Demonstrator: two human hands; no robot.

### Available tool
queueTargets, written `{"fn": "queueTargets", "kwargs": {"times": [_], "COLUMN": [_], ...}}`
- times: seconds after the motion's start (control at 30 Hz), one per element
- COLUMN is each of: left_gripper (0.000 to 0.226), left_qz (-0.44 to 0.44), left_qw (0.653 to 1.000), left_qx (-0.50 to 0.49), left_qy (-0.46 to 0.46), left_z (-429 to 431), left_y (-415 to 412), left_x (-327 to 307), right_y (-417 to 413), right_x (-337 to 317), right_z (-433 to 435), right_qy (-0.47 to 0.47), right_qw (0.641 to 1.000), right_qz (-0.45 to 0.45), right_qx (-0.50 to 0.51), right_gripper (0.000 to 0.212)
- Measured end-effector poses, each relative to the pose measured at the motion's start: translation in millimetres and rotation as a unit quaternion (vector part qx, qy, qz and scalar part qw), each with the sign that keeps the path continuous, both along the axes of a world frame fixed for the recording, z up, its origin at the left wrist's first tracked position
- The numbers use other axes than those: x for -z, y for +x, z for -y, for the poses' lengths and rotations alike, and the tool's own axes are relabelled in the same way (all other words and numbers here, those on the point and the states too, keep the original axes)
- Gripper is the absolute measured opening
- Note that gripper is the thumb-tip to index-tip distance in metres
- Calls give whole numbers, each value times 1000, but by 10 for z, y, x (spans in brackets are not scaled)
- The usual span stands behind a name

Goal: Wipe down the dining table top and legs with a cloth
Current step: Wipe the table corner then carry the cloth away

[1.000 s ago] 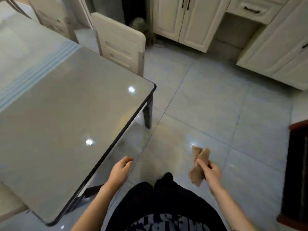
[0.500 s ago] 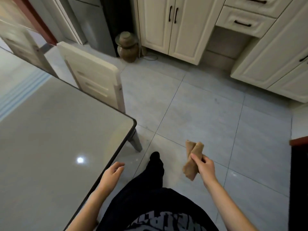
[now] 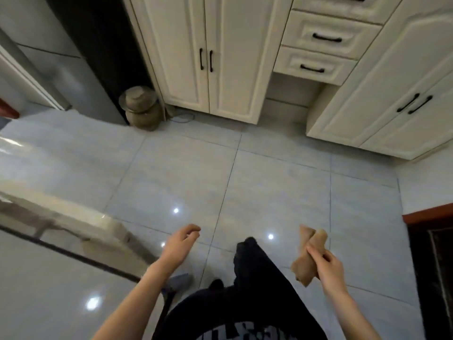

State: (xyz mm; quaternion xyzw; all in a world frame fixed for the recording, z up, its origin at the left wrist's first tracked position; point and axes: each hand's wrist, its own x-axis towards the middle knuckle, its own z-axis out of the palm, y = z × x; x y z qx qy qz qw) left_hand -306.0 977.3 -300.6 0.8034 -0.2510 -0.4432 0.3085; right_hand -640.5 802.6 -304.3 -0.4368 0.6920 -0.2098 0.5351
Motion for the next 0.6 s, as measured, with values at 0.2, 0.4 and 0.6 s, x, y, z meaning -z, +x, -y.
{"fn": "queueTargets", "kwargs": {"times": [0.2,0.4,0.6], "left_gripper": [20,16,17], "left_qz": [-21,-37,-29], "left_qw": [999,992,982], "left_qx": [-24,-115,-185], "left_qy": [11,32,31], "left_z": [1148,1967,2539], "left_y": [457,942,1427], "left_x": [89,66,54], "right_y": [537,1342,2185], "right_x": [198,97,-9], "right_z": [1207,2520,3498], "right_qy": [23,86,52], "right_qw": [999,994,993], "right_qz": [18,65,49], "right_qx": [19,24,-90], "right_gripper": [15,19,18]}}
